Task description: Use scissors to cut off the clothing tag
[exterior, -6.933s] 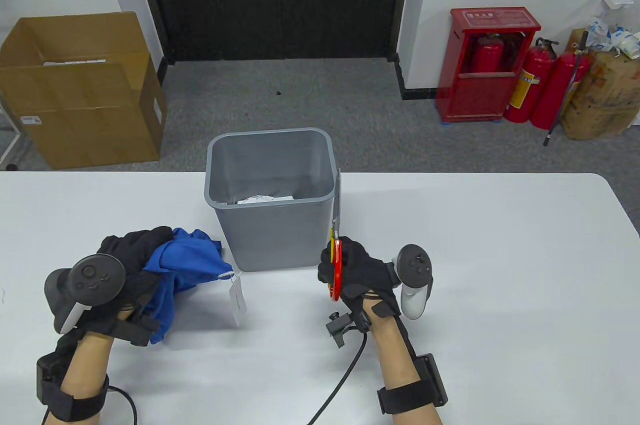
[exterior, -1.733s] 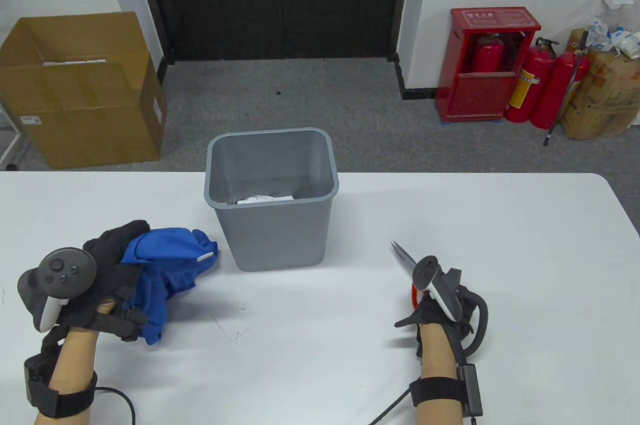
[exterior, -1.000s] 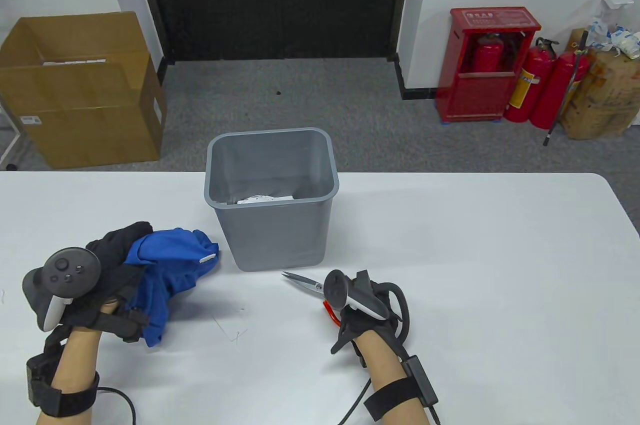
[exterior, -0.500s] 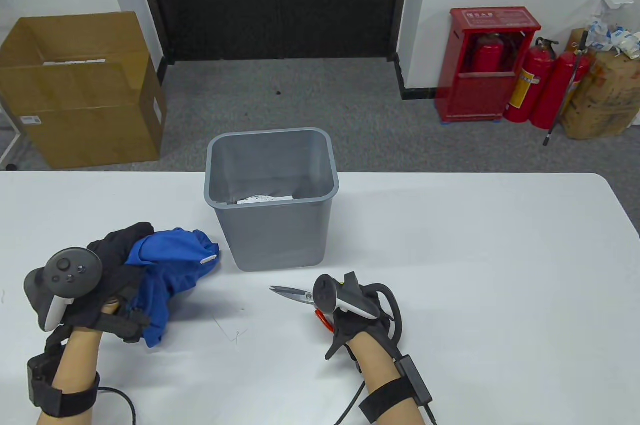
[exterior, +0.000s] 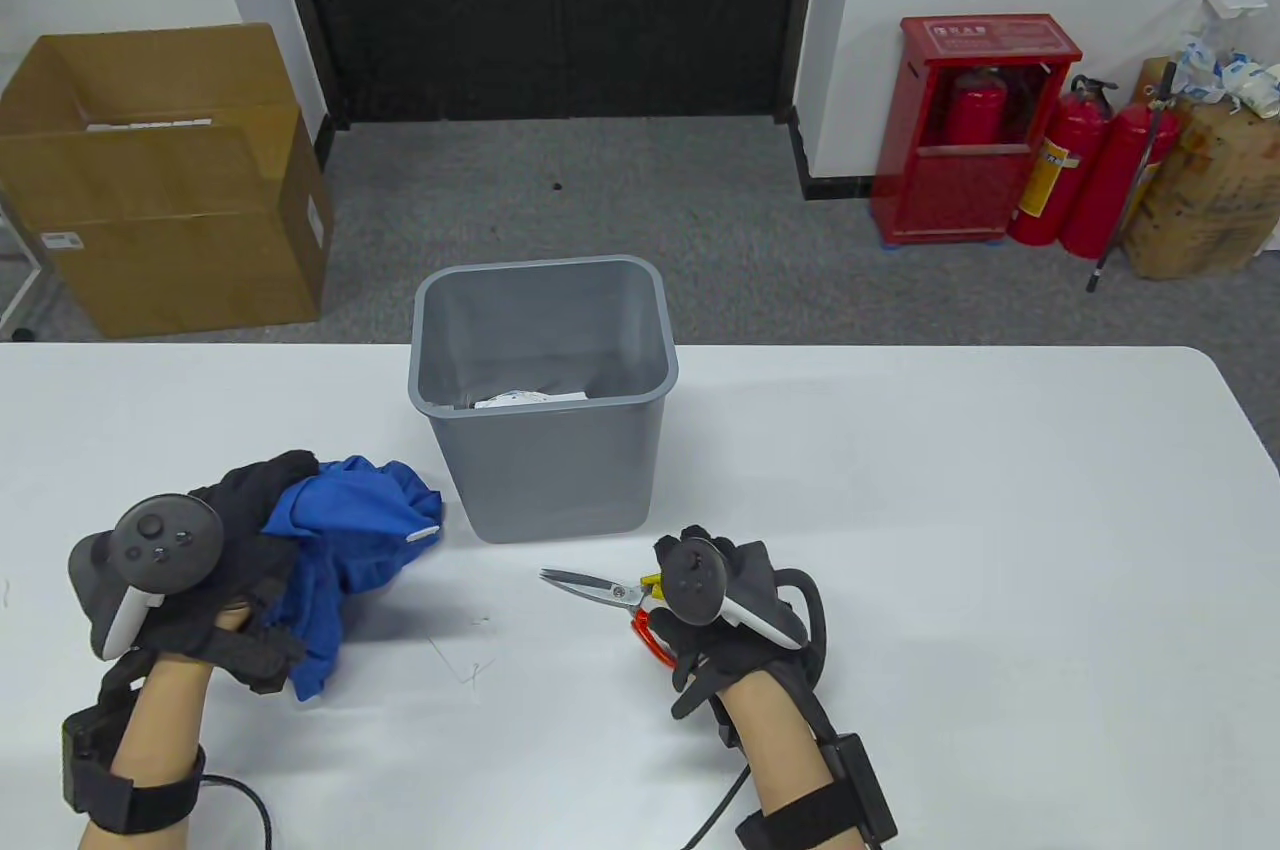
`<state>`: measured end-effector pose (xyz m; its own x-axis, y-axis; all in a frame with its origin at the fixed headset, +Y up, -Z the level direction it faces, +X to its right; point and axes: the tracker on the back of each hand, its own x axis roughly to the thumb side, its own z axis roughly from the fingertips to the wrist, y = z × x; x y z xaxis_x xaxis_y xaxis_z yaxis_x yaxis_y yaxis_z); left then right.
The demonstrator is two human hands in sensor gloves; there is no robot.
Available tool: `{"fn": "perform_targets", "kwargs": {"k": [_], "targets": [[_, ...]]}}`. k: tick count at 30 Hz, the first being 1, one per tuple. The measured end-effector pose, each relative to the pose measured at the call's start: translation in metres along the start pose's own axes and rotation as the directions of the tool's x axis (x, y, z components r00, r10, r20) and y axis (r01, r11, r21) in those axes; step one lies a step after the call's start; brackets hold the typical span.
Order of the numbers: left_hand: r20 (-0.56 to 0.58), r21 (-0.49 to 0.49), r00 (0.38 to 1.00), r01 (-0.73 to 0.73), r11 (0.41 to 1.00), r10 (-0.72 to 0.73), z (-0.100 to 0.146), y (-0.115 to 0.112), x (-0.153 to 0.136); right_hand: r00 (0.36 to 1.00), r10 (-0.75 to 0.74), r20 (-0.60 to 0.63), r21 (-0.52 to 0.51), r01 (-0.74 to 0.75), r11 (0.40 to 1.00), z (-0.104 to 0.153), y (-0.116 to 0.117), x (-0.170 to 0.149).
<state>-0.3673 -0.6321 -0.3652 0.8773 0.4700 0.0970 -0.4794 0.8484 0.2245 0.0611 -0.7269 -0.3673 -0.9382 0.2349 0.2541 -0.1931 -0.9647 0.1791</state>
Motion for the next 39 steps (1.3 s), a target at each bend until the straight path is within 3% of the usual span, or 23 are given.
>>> {"fn": "perform_targets", "kwargs": {"k": [7,14,18,23,26,29,32,34,39], "targets": [[0.000,-0.010,0.991,0.131,0.991,-0.131,-0.006,-0.003,-0.002,0.997,0.071,0.019,0.064,-0.073,0.995,0.008,0.014,-0.002],[-0.146,-0.059,0.937,0.312,0.948,-0.318,-0.031,-0.005,-0.036,1.000,0.021,0.013,0.057,-0.022,0.998,0.005,0.016,-0.006],[-0.155,-0.172,0.892,0.400,0.900,-0.426,-0.043,-0.024,-0.063,1.000,-0.001,0.016,0.065,-0.001,0.998,0.006,0.016,-0.008],[-0.114,-0.336,0.891,0.381,0.861,-0.439,-0.044,-0.061,-0.097,1.000,-0.004,0.014,0.080,0.002,0.997,0.005,0.018,-0.009],[-0.073,-0.387,0.857,0.448,0.806,-0.511,-0.040,-0.083,-0.111,1.000,-0.011,0.011,0.085,0.010,0.996,0.006,0.018,-0.009],[-0.024,-0.502,0.812,0.495,0.709,-0.584,-0.038,-0.099,-0.120,1.000,-0.013,0.018,0.088,0.011,0.996,0.006,0.018,-0.009],[-0.062,-0.625,0.830,0.400,0.670,-0.554,-0.043,-0.092,-0.120,1.000,-0.013,0.022,0.085,0.011,0.996,0.006,0.019,-0.009],[-0.076,-0.655,0.825,0.382,0.652,-0.560,-0.046,-0.079,-0.116,1.000,-0.011,0.022,0.085,0.009,0.996,0.006,0.019,-0.009],[-0.059,-0.531,0.909,0.321,0.785,-0.412,-0.047,-0.047,-0.086,1.000,-0.008,0.026,0.081,0.006,0.997,0.006,0.018,-0.009]]}}
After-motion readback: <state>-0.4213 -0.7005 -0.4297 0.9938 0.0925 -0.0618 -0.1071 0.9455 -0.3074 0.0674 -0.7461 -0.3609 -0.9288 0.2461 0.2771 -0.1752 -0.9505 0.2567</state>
